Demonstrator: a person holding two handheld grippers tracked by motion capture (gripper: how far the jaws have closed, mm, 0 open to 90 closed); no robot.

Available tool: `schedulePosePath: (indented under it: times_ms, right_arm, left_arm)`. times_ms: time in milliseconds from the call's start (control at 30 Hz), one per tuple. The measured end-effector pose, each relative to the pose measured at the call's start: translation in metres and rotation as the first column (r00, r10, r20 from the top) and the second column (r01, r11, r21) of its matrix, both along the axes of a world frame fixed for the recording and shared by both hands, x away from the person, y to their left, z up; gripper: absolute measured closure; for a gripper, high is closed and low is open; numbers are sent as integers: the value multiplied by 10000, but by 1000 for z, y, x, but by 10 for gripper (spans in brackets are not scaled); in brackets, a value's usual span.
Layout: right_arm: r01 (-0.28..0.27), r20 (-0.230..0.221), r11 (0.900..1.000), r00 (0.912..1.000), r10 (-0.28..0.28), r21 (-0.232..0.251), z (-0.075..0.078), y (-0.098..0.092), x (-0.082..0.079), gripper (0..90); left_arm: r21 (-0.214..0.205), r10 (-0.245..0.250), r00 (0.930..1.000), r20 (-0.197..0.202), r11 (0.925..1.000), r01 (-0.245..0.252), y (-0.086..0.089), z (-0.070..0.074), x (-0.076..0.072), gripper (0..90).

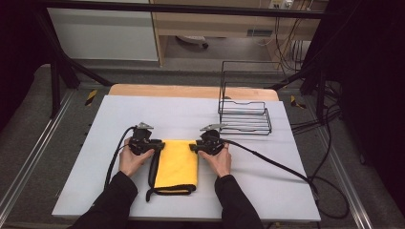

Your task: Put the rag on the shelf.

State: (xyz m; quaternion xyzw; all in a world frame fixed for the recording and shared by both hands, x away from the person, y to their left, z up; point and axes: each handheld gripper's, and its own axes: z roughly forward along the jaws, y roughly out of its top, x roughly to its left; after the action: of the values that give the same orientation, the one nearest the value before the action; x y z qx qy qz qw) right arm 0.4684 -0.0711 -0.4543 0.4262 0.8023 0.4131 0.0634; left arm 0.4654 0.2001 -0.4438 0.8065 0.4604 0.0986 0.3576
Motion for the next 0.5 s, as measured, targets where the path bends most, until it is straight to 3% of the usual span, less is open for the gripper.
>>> schedulePosePath:
  times_ms: [100,233,300,500]
  right_arm:
    - [11,-174,9999,9998,-8,158,-1,1,0,660]
    - [135,-936,9987,9956,-89,490,0,1,3,749]
    - [140,-1076,9984,9942,-81,549,1,1,4,786]
    - [135,-970,9979,9953,-74,628,3,0,3,833]
  left_arm:
    - [120,48,9998,-202,9999,-45,-3,1,2,646]
    - [150,26,9994,-350,9999,-21,-4,2,2,694]
    - [133,-54,9992,-388,9999,59,-4,3,1,722]
    - [-185,-35,9993,-370,9998,28,0,3,0,807]
